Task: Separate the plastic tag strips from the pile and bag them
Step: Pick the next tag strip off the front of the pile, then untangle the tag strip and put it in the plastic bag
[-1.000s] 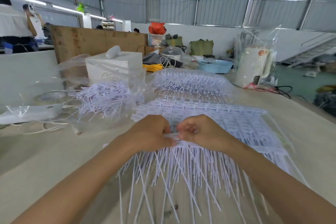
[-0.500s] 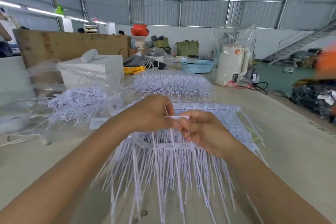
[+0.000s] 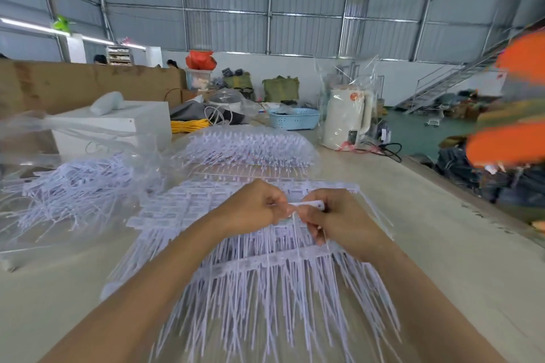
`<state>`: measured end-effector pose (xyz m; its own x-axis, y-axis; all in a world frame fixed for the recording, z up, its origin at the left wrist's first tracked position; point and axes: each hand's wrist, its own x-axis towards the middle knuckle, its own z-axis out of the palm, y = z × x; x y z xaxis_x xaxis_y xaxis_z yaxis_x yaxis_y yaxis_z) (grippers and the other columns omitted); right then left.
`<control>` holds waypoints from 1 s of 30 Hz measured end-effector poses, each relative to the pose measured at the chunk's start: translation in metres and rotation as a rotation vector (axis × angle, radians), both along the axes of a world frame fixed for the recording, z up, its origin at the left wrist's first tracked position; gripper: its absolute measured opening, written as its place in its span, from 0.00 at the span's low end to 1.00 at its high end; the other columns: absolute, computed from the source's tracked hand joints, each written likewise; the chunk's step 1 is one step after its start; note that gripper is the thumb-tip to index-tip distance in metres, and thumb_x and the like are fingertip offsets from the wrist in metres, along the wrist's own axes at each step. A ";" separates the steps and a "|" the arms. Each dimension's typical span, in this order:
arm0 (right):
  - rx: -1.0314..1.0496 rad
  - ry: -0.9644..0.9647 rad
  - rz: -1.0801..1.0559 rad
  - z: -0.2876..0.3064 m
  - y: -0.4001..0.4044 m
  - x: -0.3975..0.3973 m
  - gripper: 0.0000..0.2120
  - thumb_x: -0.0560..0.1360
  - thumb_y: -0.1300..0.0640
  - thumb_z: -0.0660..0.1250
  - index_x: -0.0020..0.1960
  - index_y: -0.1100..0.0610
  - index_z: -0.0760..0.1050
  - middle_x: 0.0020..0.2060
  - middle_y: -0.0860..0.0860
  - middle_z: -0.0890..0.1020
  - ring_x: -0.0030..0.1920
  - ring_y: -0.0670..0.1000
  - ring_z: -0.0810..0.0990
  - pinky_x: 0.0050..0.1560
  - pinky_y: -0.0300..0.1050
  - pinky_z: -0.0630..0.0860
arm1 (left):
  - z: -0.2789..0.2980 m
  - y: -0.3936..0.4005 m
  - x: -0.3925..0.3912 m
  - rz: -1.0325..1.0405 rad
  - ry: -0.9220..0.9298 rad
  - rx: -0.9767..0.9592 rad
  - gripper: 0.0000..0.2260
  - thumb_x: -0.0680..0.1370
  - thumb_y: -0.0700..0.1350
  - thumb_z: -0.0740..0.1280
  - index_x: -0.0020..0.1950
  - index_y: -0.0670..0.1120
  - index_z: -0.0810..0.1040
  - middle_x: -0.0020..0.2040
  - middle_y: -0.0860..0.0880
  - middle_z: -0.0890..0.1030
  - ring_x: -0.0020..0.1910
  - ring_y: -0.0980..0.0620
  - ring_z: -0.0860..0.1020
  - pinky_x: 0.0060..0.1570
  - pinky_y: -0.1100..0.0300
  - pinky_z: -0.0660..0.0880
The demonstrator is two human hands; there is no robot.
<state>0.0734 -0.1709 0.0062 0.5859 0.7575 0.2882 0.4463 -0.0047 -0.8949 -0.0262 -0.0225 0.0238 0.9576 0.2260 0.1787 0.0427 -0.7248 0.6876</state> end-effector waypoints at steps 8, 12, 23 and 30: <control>0.120 -0.287 -0.118 -0.006 0.008 -0.002 0.16 0.75 0.70 0.64 0.36 0.52 0.75 0.29 0.49 0.74 0.20 0.47 0.74 0.22 0.43 0.76 | 0.006 -0.006 0.007 0.070 0.076 -0.520 0.21 0.76 0.38 0.66 0.22 0.46 0.75 0.18 0.55 0.67 0.16 0.59 0.60 0.19 0.68 0.55; 0.064 -0.199 -0.268 -0.011 0.004 0.010 0.08 0.74 0.70 0.64 0.38 0.63 0.76 0.21 0.47 0.74 0.18 0.45 0.74 0.21 0.35 0.70 | 0.008 -0.007 0.005 0.067 0.118 -0.487 0.17 0.75 0.38 0.68 0.26 0.45 0.75 0.19 0.53 0.67 0.17 0.58 0.61 0.20 0.69 0.54; 0.058 0.418 0.118 0.007 0.005 -0.005 0.10 0.77 0.61 0.64 0.38 0.56 0.78 0.42 0.55 0.83 0.45 0.55 0.82 0.48 0.52 0.81 | 0.012 -0.010 0.004 -0.027 0.202 0.176 0.07 0.76 0.38 0.64 0.54 0.44 0.77 0.45 0.45 0.77 0.41 0.50 0.75 0.40 0.57 0.68; 0.175 0.347 0.085 -0.001 0.009 -0.010 0.05 0.75 0.64 0.66 0.42 0.60 0.80 0.32 0.53 0.84 0.32 0.50 0.83 0.33 0.39 0.79 | 0.010 -0.010 0.001 -0.055 0.054 0.122 0.24 0.74 0.48 0.70 0.63 0.55 0.60 0.54 0.53 0.71 0.44 0.60 0.72 0.34 0.73 0.68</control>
<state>0.0637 -0.1620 0.0049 0.6086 0.7643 0.2131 0.1098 0.1848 -0.9766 -0.0248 -0.0323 0.0339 0.9768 0.1528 0.1500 0.0351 -0.8050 0.5922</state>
